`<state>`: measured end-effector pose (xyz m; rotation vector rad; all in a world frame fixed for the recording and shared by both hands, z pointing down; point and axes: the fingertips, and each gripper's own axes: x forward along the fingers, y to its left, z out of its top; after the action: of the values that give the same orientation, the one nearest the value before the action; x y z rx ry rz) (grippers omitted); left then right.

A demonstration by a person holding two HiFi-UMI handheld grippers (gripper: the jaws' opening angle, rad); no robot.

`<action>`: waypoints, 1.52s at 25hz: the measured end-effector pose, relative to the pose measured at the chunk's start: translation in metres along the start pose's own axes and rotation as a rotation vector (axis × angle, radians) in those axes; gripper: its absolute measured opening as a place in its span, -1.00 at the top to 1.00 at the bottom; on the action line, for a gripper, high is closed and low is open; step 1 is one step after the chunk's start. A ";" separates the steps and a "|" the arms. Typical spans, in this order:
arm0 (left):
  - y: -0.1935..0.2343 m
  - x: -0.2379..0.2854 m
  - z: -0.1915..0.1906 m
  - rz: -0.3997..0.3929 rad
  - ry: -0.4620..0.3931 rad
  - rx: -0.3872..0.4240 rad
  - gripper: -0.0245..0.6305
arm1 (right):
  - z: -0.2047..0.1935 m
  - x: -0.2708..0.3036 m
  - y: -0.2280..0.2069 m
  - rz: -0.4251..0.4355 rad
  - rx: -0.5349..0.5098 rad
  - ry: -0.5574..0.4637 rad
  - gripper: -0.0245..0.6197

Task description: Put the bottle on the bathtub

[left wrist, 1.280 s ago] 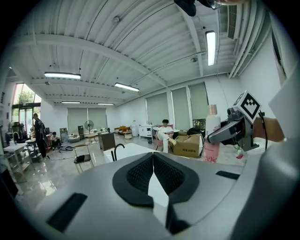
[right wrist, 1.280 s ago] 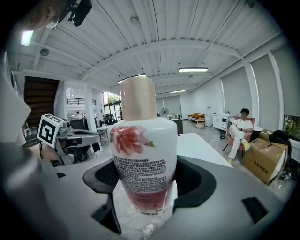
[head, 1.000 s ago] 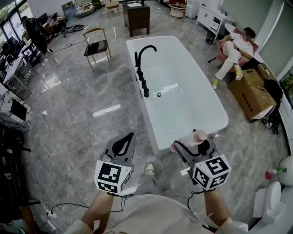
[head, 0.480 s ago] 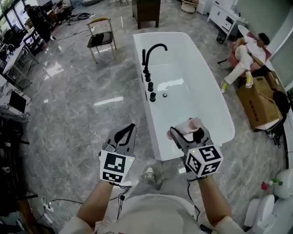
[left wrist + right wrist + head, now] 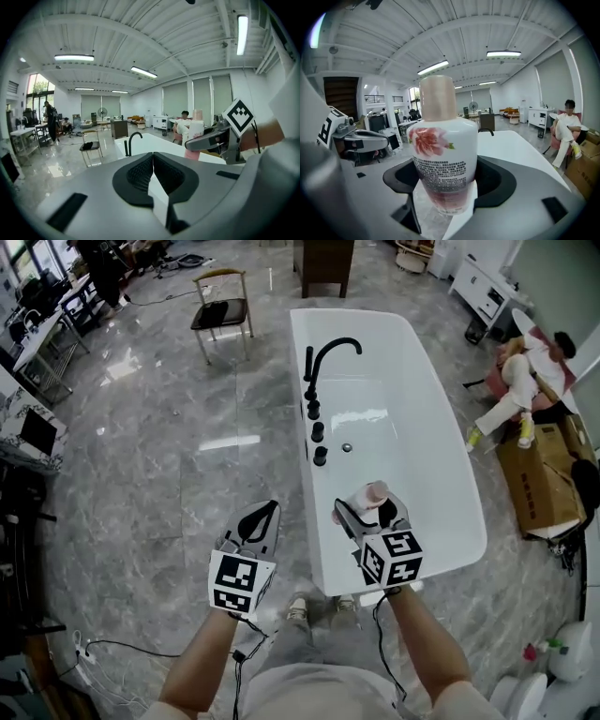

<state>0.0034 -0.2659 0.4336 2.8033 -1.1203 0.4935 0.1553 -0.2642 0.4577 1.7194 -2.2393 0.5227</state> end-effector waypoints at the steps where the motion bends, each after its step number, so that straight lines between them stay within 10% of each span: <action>1: 0.003 0.007 -0.005 0.011 0.004 -0.019 0.86 | -0.004 0.010 -0.003 0.009 -0.012 0.006 -0.21; 18: 0.040 0.119 -0.103 0.175 0.106 -0.135 0.86 | -0.091 0.173 -0.051 0.221 -0.151 0.056 -0.21; 38: 0.034 0.179 -0.212 0.117 0.196 -0.187 0.86 | -0.197 0.248 -0.062 0.300 -0.206 0.037 -0.22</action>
<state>0.0460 -0.3678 0.6904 2.4807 -1.2234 0.6236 0.1494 -0.4070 0.7468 1.2743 -2.4419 0.3645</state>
